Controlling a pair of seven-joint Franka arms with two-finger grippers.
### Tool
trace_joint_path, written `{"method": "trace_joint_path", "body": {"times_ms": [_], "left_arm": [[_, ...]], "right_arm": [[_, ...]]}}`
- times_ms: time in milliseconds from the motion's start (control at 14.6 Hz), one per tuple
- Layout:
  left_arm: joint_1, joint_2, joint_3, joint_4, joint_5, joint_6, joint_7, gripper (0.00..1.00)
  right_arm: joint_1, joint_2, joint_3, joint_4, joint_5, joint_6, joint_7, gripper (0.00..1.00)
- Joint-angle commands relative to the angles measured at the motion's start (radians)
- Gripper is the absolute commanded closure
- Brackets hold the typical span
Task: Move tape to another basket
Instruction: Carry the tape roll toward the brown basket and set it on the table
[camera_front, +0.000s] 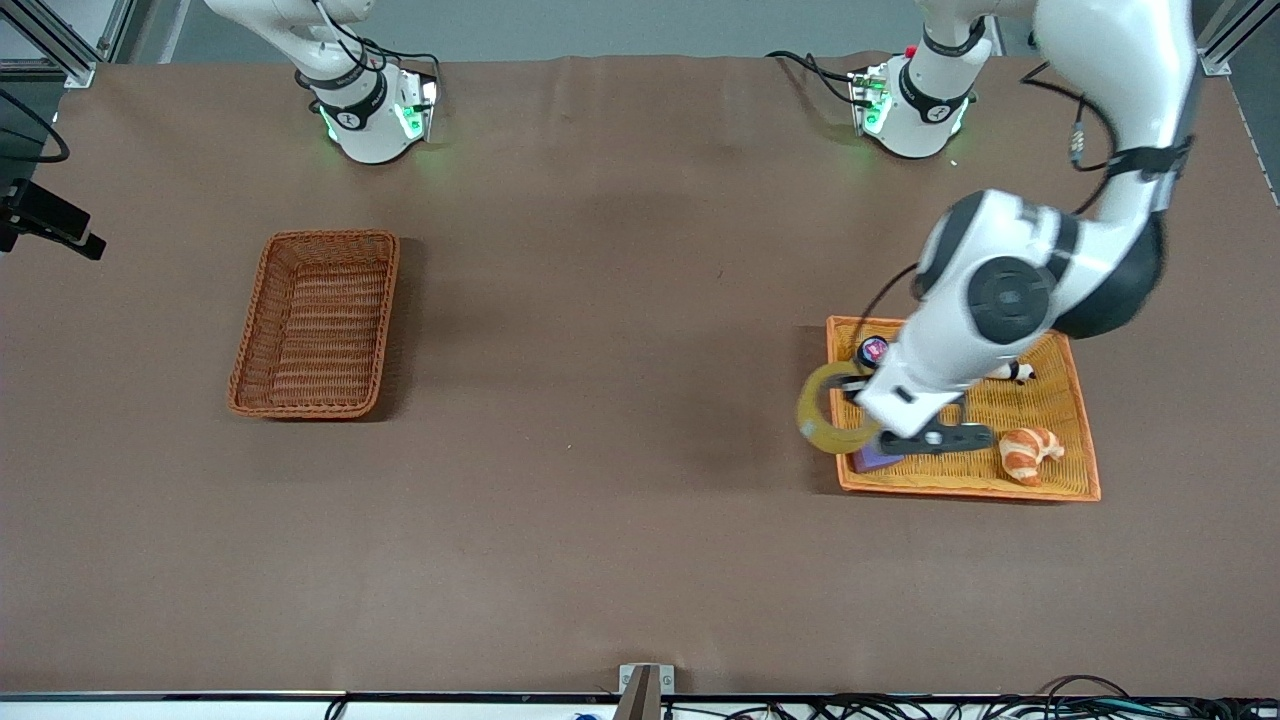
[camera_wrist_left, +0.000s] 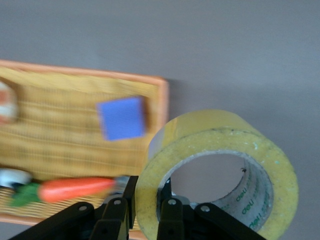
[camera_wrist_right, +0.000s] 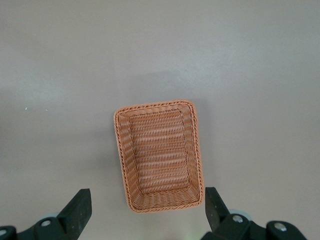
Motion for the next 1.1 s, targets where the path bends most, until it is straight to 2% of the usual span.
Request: {"method": "trace_joint_path", "body": {"times_ms": [0, 206, 686, 891, 960, 1029], "left_arm": [[-0.117, 0.113, 0.006, 0.138, -0.007, -0.001, -0.181, 1.00], [-0.212, 0.167, 0.006, 0.164, -0.007, 0.064, -0.296, 1.00], [-0.450, 0.334, 0.019, 0.169, -0.005, 0.336, -0.552, 1.00], [-0.531, 0.397, 0.071, 0.205, -0.005, 0.351, -0.569, 0.98], [-0.562, 0.411, 0.100, 0.210, -0.005, 0.355, -0.581, 0.92], [-0.586, 0.411, 0.130, 0.210, -0.005, 0.362, -0.591, 0.75]], "right_arm": [[-0.001, 0.010, -0.002, 0.021, -0.001, -0.017, -0.014, 0.00], [-0.003, 0.010, -0.002, 0.021, -0.001, -0.017, -0.022, 0.00], [-0.003, 0.010, -0.002, 0.021, -0.001, -0.015, -0.022, 0.00], [-0.001, 0.010, -0.002, 0.021, -0.001, -0.015, -0.022, 0.00], [-0.001, 0.010, -0.002, 0.021, -0.001, -0.015, -0.022, 0.00], [0.000, 0.010, -0.002, 0.021, -0.003, -0.015, -0.022, 0.00]]}}
